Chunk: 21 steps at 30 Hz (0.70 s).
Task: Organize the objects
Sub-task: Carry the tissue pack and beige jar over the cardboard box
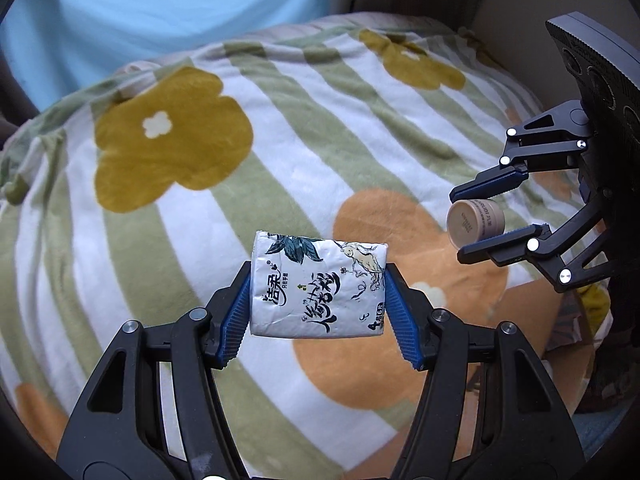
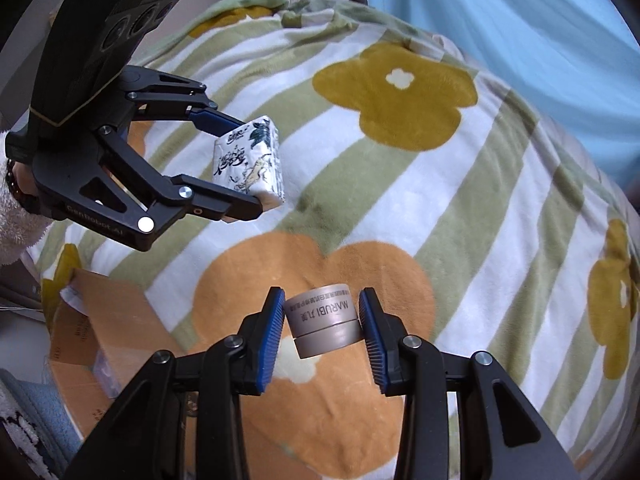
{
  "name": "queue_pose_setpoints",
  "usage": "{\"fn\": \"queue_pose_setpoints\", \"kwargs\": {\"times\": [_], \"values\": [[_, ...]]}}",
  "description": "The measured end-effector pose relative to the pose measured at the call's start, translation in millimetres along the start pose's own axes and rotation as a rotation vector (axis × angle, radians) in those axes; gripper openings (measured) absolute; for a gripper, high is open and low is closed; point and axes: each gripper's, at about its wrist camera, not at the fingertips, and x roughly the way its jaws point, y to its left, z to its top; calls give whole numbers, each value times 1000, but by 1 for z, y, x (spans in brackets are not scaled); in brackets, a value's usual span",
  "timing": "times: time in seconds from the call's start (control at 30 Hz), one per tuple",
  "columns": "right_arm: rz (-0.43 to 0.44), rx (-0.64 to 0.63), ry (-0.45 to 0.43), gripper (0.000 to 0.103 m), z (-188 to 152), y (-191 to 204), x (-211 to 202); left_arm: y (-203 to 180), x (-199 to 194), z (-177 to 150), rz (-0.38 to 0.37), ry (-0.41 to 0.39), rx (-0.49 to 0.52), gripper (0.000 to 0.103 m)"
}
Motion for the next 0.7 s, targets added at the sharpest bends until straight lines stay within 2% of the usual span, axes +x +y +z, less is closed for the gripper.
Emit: {"fn": "queue_pose_setpoints", "kwargs": {"times": [0.17,0.27,0.5,0.7], "values": [[-7,11,-47,35,6,14,-26,-18,-44,-12,30,-35,-42,59],[-2,14,-69,35,-2,26,-47,-31,-64,-26,47,-43,-73,59],[14,15,-80,35,-35,58,-78,-68,-101,-72,67,-44,-168,59],[46,48,-64,35,-69,81,-89,-98,-110,-123,57,-19,-281,59]]}}
